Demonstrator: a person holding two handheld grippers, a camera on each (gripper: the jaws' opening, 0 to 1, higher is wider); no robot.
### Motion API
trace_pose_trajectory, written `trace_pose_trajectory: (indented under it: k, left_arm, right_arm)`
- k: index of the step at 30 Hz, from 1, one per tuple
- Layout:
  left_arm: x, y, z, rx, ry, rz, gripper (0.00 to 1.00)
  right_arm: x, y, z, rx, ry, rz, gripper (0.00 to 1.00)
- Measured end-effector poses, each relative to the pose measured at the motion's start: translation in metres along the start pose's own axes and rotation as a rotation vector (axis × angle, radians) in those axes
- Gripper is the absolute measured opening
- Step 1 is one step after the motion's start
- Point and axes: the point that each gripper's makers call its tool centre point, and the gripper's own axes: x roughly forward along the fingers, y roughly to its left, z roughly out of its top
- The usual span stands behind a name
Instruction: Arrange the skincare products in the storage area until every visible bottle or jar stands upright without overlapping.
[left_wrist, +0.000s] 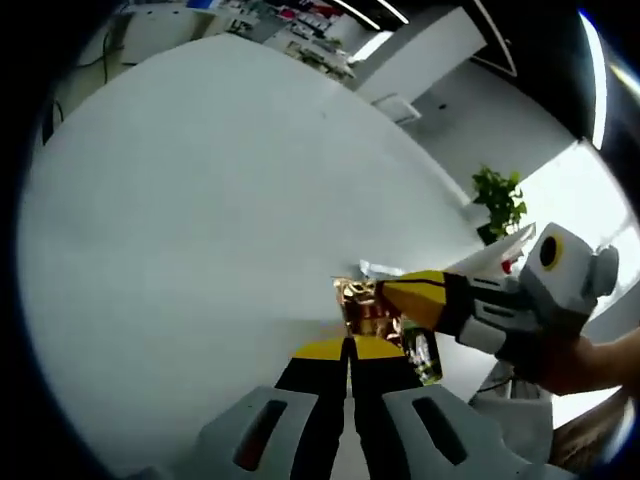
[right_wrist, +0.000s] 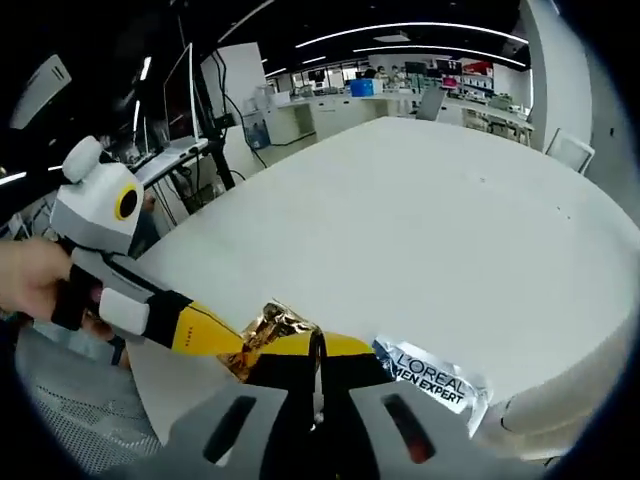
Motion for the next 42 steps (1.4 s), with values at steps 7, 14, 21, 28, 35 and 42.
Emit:
trace_pose_trajectory:
  k: [7,14,21,28,35,42]
  left_arm:
    - [0.014,0.014,0.006,0.006,0.013,0.017,0.0]
    - [0.028,0.021,0.011,0.04,0.039,0.029,0.0]
    - [0.033,0.024,0.015,0.186,0.045,0.054,0.0]
    - [0.029,0.025,0.023,0.452,0.046,0.141,0.03]
    - [0.042,0.001,0.027,0.699,0.063,0.112,0.12]
    - [0.06,0.009,0.017,0.792,0.129,0.152,0.22]
  right_arm:
    - [0.019,-0.01,-0.009,-0.026,0.03,-0.009,0.02]
    - [0.03,-0.02,-0.013,-0.036,0.034,-0.027,0.02]
    - [0.037,-0.026,-0.02,-0.067,0.052,-0.038,0.02]
    - [0.038,-0.024,-0.015,-0.095,0.03,-0.032,0.02]
    - [0.038,-0.025,-0.015,-0.086,0.022,-0.031,0.03]
    - [0.037,-0.025,-0.015,-0.085,0.026,-0.026,0.03]
